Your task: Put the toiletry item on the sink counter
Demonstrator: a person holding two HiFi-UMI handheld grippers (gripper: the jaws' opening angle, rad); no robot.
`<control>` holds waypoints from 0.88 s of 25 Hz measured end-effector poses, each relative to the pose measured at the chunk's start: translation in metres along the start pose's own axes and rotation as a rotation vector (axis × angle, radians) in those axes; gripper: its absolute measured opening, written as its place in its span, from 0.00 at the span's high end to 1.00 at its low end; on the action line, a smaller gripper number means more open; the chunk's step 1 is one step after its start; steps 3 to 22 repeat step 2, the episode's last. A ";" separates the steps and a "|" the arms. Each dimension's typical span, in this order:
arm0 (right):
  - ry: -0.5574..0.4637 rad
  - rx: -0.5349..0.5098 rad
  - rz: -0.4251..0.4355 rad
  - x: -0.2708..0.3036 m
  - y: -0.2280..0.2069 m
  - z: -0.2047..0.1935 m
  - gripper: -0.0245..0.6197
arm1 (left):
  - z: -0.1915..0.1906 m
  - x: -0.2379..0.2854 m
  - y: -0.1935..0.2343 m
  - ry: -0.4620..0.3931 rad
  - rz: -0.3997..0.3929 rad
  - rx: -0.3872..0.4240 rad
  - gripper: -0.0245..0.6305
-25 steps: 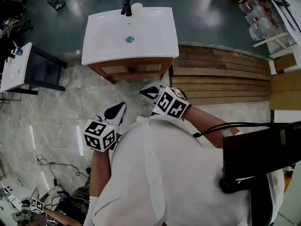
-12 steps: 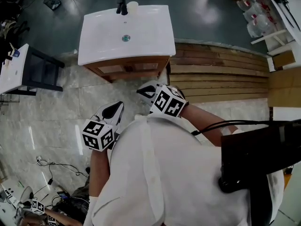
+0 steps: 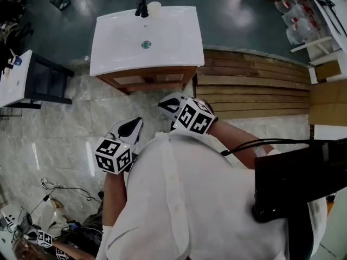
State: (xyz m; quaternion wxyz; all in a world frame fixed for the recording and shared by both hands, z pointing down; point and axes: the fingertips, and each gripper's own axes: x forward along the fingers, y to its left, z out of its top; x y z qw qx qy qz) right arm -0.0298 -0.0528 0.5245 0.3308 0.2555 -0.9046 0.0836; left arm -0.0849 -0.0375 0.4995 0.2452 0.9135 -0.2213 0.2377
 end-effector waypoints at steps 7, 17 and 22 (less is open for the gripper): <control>0.006 -0.002 -0.002 0.003 -0.006 0.000 0.95 | 0.002 0.003 0.005 0.001 -0.001 -0.002 0.95; 0.006 -0.002 -0.002 0.003 -0.006 0.000 0.95 | 0.002 0.003 0.005 0.001 -0.001 -0.002 0.95; 0.006 -0.002 -0.002 0.003 -0.006 0.000 0.95 | 0.002 0.003 0.005 0.001 -0.001 -0.002 0.95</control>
